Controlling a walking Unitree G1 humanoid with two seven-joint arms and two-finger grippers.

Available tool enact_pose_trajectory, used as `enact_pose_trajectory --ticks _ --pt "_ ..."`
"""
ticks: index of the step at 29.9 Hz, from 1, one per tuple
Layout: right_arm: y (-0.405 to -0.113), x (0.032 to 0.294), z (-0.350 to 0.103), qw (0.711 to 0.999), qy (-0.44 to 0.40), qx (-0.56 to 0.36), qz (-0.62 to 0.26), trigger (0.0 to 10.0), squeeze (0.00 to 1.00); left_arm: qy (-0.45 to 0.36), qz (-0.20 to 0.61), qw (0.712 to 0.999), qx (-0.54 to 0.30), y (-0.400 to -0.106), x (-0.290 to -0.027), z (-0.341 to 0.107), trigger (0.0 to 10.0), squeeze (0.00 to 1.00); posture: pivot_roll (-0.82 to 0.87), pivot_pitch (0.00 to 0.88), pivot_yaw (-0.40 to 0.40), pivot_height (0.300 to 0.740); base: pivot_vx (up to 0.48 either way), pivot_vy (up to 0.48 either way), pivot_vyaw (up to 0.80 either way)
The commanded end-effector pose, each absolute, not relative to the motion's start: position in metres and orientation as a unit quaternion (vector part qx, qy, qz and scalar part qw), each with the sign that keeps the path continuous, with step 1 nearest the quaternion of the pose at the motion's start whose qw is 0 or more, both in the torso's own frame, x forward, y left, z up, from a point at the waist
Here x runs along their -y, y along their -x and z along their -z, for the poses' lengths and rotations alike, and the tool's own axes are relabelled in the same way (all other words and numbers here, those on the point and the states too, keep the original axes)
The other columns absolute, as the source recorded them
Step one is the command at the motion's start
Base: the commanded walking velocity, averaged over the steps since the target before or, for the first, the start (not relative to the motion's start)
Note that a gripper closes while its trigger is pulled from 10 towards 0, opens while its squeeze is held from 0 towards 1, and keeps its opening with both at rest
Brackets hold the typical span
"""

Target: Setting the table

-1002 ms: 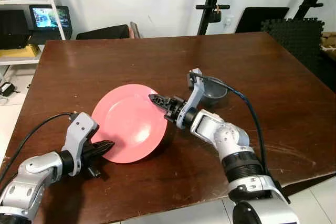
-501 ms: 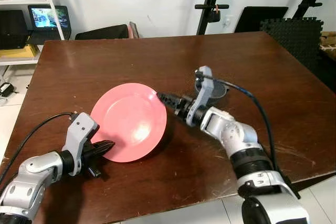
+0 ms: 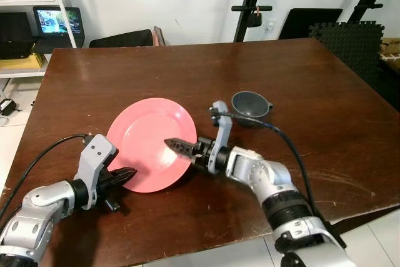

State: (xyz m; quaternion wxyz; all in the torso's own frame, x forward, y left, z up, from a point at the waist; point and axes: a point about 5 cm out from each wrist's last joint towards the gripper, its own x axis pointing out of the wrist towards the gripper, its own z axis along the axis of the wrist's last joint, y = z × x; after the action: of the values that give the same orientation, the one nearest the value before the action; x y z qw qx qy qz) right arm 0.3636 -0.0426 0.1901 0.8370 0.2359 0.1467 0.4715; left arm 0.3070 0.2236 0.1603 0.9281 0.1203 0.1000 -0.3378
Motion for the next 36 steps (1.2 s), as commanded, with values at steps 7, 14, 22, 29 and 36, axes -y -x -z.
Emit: enact_pose_trajectory --ticks 7,14,22,29,36 --pt "-0.361 0.036 -0.187 0.828 -0.247 -0.153 -0.479 0.0 0.0 -0.109 0.337 0.922 -0.154 -0.301 -0.225 -0.136 10.0 0.0 0.01 0.199 -0.014 0.74 0.0 0.0 0.0" --pt "-0.363 0.037 -0.188 0.836 -0.243 -0.144 -0.47 0.0 0.0 -0.101 0.351 0.922 -0.128 -0.304 -0.218 -0.149 10.0 0.0 0.01 0.199 -0.012 0.74 0.0 0.0 0.0" --pt "-0.363 0.035 -0.196 0.835 -0.248 -0.117 -0.478 0.0 0.0 -0.034 0.458 0.888 -0.03 -0.299 -0.182 -0.218 10.0 0.0 0.02 0.196 -0.004 0.74 0.0 0.0 0.0" --pt "-0.379 0.056 -0.234 0.865 -0.253 -0.046 -0.432 10.0 0.0 -0.147 0.503 0.852 0.011 -0.285 -0.203 -0.292 10.0 0.0 0.05 0.19 0.013 0.74 0.0 0.0 0.0" --pt "-0.392 0.094 -0.282 0.899 -0.245 0.053 -0.359 10.0 0.0 -0.187 0.444 0.876 -0.004 -0.287 -0.219 -0.286 10.0 0.0 0.07 0.173 0.024 0.74 0.0 0.0 0.0"
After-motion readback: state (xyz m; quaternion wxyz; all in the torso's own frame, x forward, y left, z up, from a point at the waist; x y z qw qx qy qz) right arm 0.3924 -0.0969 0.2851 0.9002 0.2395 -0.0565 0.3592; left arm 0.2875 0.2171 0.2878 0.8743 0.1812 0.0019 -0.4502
